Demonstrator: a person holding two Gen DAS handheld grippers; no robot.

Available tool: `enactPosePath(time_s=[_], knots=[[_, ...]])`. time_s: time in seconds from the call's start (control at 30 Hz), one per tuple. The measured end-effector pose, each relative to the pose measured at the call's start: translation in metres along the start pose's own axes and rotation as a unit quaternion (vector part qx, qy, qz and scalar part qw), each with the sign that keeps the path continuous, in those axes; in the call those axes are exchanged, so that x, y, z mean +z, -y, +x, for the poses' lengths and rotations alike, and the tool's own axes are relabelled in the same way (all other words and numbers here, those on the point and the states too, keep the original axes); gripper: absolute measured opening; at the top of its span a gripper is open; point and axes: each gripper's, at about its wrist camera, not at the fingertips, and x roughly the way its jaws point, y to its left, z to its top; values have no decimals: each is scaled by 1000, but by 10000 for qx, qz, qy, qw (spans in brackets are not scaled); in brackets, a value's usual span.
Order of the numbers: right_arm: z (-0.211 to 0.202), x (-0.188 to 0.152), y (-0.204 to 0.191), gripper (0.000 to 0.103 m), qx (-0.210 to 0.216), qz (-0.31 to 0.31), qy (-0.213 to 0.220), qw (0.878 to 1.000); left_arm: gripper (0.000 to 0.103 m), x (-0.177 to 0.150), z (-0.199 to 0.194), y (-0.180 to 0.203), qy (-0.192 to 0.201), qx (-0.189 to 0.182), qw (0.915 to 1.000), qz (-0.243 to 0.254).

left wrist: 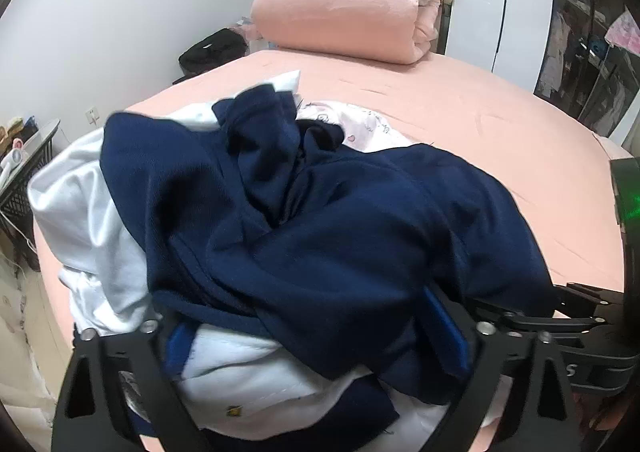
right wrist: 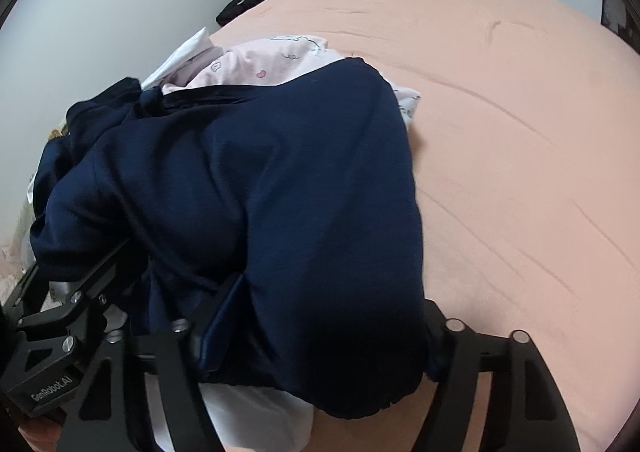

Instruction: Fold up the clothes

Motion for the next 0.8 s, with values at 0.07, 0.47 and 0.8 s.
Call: enactPosePath(time_s=[0.07, 0.47, 0.8], knots=[[-5, -1, -2, 61, 9, 18, -3, 10000, 78, 1, -3, 1, -34, -90, 10000, -12], [-39, -9, 6, 39, 607, 409, 205, 9971, 45, -3, -24, -3, 75, -273, 9995, -117], [-62, 10, 11, 33, 703, 512, 446, 9952, 35, 0, -44, -29, 62, -885, 9925, -835]])
